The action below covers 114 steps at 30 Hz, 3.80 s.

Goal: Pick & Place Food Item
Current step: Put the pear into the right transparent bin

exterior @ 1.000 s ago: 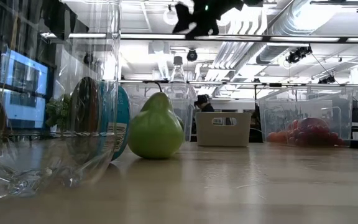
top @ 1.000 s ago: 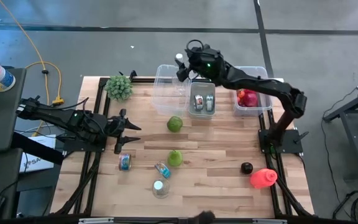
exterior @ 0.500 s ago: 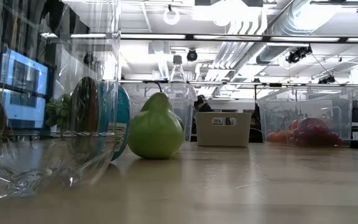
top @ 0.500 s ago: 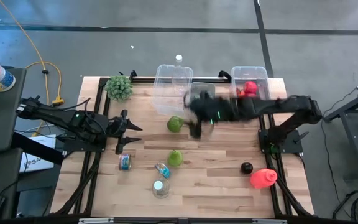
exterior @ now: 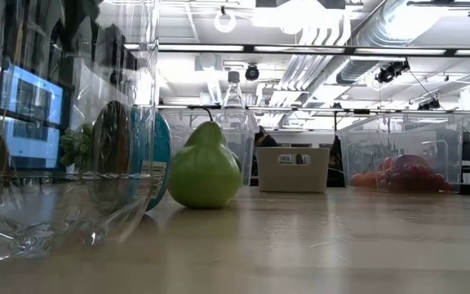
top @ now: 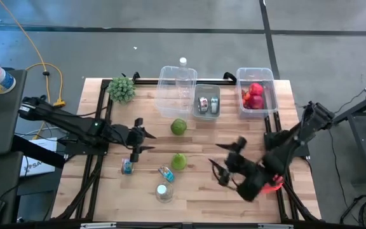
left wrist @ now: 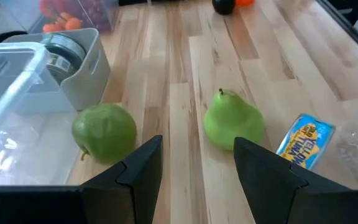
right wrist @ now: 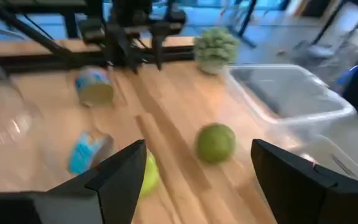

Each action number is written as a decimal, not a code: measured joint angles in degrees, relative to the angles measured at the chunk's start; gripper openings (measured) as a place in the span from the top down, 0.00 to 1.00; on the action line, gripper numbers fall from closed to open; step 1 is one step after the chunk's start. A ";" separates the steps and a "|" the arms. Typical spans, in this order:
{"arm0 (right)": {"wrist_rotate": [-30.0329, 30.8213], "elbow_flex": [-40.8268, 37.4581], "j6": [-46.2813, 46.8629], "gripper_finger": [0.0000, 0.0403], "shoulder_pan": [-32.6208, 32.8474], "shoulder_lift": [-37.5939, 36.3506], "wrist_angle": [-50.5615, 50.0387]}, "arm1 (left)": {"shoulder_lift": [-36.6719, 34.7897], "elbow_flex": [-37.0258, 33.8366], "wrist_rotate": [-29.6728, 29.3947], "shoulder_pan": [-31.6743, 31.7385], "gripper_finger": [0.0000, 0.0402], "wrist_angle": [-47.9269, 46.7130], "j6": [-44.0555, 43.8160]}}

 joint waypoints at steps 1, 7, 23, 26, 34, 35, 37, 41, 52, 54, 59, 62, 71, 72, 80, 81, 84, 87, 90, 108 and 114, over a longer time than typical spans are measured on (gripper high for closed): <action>3.73 -2.15 2.22 0.30 1.46 0.09 -1.41 | 0.89 0.00 -0.01 0.00 0.53 0.77 0.22; 10.63 -13.14 25.69 0.31 4.83 0.16 -9.21 | 3.17 0.00 -0.26 1.08 0.53 4.80 -1.54; 0.28 -27.43 44.75 0.31 -2.27 0.22 -2.83 | 6.87 -0.15 -0.01 5.54 0.53 5.59 4.51; 0.01 -29.18 41.74 0.31 -3.13 0.22 2.16 | 10.11 -1.05 1.68 7.07 0.53 9.80 4.05; -1.56 -31.50 38.87 0.31 -4.66 0.22 6.95 | 17.54 -1.97 17.62 12.23 0.53 19.45 8.68; -1.43 -31.65 38.84 0.31 -4.65 0.22 6.94 | 18.06 -1.97 17.70 12.91 0.53 19.80 8.48; -1.43 -31.93 38.71 0.31 -4.60 0.22 6.89 | 19.11 -1.97 17.69 14.04 0.53 20.50 7.39; -1.28 -32.03 35.96 0.31 -4.76 0.22 6.91 | 21.01 -1.97 17.73 15.43 0.53 22.96 7.01; -1.52 -32.03 33.79 0.31 -8.42 0.22 6.91 | 21.99 -1.97 17.50 13.04 0.53 27.93 4.07; -1.53 -32.03 32.91 0.31 -9.20 0.24 6.93 | 21.99 -1.97 17.45 12.68 0.53 27.91 4.21; -2.79 -32.03 32.76 0.31 -10.95 0.24 6.99 | 22.01 -1.97 17.99 11.89 0.53 31.94 2.43; -3.61 -32.03 31.17 0.31 -11.61 0.24 7.11 | 22.01 -1.95 17.99 11.41 0.53 33.30 1.01; -4.36 -32.01 29.72 0.31 -11.72 0.24 8.32 | 31.84 -1.92 20.50 10.43 0.53 42.54 1.72; -4.38 -32.01 29.74 0.31 -11.72 0.24 8.31 | 33.43 -1.92 20.52 10.25 0.53 44.30 2.11; -4.93 -32.01 29.73 0.31 -11.67 0.24 8.64 | 39.05 -1.88 20.54 8.90 0.53 51.81 4.41; -4.94 -32.01 29.74 0.31 -11.67 0.24 8.62 | 39.06 -1.88 20.55 8.90 0.53 51.67 4.70; -4.69 -32.01 29.74 0.31 -11.67 0.24 8.63 | 39.08 -1.88 20.55 8.90 0.53 51.67 4.90; -4.54 -32.01 29.72 0.31 -11.67 0.24 8.61 | 39.08 -1.88 20.55 8.92 0.53 51.60 4.93; -4.45 -32.01 29.46 0.31 -11.67 0.26 8.63 | 39.08 -1.88 20.55 8.91 0.53 51.05 5.11; -9.69 -32.01 26.68 0.31 -11.67 0.26 9.29 | 39.08 -1.90 20.55 8.92 0.53 52.45 5.78; -10.74 -32.01 26.68 0.31 -11.67 0.26 10.64 | 39.08 -1.90 20.55 8.92 0.53 51.90 5.91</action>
